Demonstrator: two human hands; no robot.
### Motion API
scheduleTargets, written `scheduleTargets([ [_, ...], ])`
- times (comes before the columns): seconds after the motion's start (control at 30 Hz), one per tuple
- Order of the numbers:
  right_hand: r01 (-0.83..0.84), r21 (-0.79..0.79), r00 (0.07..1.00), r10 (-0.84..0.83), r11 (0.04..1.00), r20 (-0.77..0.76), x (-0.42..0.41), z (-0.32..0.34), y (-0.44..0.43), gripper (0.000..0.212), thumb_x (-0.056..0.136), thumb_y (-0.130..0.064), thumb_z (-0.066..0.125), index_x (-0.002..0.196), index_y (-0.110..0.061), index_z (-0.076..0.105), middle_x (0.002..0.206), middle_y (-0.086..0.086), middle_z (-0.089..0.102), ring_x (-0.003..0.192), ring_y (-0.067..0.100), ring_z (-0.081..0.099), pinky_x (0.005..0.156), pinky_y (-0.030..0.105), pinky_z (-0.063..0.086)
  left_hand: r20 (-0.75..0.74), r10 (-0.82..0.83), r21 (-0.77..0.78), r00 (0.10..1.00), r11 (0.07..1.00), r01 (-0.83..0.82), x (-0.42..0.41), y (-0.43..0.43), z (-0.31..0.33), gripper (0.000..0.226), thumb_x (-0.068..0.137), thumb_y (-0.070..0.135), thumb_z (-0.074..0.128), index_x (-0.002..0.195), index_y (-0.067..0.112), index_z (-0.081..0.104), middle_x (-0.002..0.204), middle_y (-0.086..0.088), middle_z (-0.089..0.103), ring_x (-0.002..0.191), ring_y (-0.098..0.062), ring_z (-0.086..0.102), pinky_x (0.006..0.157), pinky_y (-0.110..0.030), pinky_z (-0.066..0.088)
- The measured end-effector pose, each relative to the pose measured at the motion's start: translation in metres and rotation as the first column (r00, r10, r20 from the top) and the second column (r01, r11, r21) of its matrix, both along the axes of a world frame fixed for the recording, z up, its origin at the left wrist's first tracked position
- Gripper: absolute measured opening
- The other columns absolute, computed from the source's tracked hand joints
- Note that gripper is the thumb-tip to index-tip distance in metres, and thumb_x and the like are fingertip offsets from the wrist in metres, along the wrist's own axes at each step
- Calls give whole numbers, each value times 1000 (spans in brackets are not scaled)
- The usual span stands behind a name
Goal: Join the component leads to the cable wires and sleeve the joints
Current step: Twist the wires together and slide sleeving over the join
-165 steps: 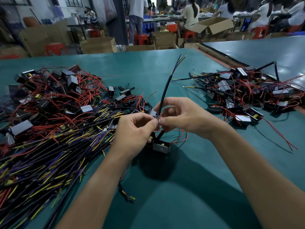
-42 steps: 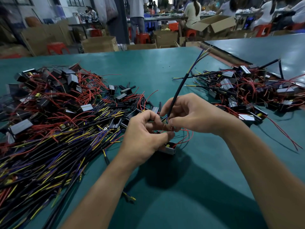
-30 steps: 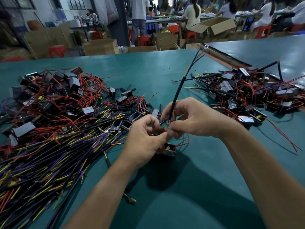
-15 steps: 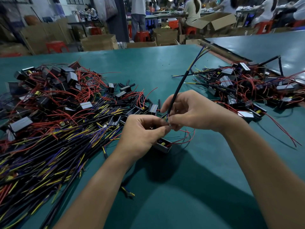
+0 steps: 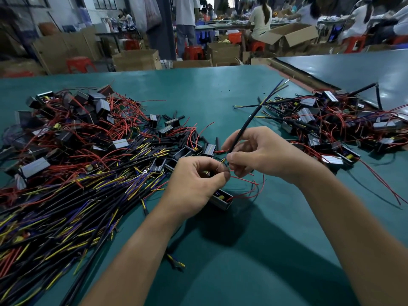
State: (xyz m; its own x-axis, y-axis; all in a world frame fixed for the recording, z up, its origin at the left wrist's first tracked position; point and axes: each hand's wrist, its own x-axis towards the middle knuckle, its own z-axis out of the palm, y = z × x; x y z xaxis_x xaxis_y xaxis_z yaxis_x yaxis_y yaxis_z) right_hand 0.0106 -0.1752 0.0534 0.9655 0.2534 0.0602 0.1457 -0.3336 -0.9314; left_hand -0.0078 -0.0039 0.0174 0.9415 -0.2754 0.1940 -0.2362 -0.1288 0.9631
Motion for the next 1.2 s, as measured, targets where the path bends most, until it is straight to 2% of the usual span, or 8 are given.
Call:
scheduleTargets([
  [0.07, 29, -17, 1000, -29, 999, -7, 0, 0, -1, 4, 89, -5, 68, 90, 0, 68, 58, 5, 67, 50, 14, 62, 52, 24, 54, -4, 21, -19, 1000, 1000, -21, 1, 1, -1, 22, 82, -2, 70, 67, 13, 67, 43, 12, 51, 37, 3, 37, 41, -10, 29],
  [0.23, 33, -164, 999, -36, 986, -18, -1, 3, -8, 33, 89, -21, 71, 73, 7, 67, 53, 7, 66, 45, 16, 60, 47, 24, 51, 22, 28, 1, 999, 1000, -28, 2, 3, -1, 22, 82, 1, 71, 67, 16, 69, 51, 12, 56, 41, 0, 41, 44, -12, 32],
  [0.4, -105, -130, 980, 125, 986, 153, -7, 10, -11, 10, 82, -4, 75, 75, 0, 70, 56, 11, 63, 49, 16, 56, 50, 26, 48, 5, 38, 7, 999, 999, -38, 3, 3, -2, 18, 82, 4, 72, 69, 15, 69, 53, 11, 55, 43, -5, 39, 45, -15, 31],
  [0.53, -118, -263, 959, 179, 958, 221, -7, 7, -8, 8, 80, -3, 77, 78, -11, 76, 65, 2, 69, 56, 8, 59, 58, 20, 48, -5, 38, 2, 999, 999, -38, 3, 4, -1, 21, 83, 2, 71, 67, 17, 69, 55, 8, 58, 43, -4, 41, 45, -16, 33],
  [0.73, -111, -311, 959, 184, 944, 217, -5, 6, -11, 10, 83, -13, 76, 76, -19, 76, 67, 6, 70, 59, 16, 58, 57, 34, 48, -42, 13, -21, 999, 1000, -14, 2, 5, 1, 9, 82, 2, 72, 75, 7, 71, 59, -4, 58, 44, -7, 41, 45, -18, 34],
  [0.9, -129, -357, 960, 207, 925, 187, -6, 5, -9, 13, 86, -16, 72, 73, -17, 74, 56, -7, 60, 53, 6, 47, 52, 23, 39, -12, -2, -15, 1000, 1000, 2, 2, 5, -1, 16, 82, -1, 72, 71, 10, 71, 51, 8, 57, 40, -1, 42, 43, -13, 33],
  [1.07, -118, -402, 980, 172, 908, 99, -5, 4, -8, 31, 90, -28, 68, 67, -6, 67, 50, -5, 43, 49, 10, 33, 46, 23, 27, 34, -28, 32, 999, 999, 26, 2, 4, -2, 5, 83, 1, 72, 78, 3, 73, 41, 14, 50, 37, 3, 37, 41, -9, 29],
  [1.2, -81, -418, 989, 124, 905, 76, -3, 0, -6, 39, 92, -28, 63, 62, -3, 59, 49, -3, 41, 46, 12, 32, 45, 24, 30, 41, 3, 34, 999, 999, -4, 3, 3, -3, 16, 83, 3, 73, 70, 13, 71, 44, 14, 51, 40, 2, 37, 42, -11, 30],
])
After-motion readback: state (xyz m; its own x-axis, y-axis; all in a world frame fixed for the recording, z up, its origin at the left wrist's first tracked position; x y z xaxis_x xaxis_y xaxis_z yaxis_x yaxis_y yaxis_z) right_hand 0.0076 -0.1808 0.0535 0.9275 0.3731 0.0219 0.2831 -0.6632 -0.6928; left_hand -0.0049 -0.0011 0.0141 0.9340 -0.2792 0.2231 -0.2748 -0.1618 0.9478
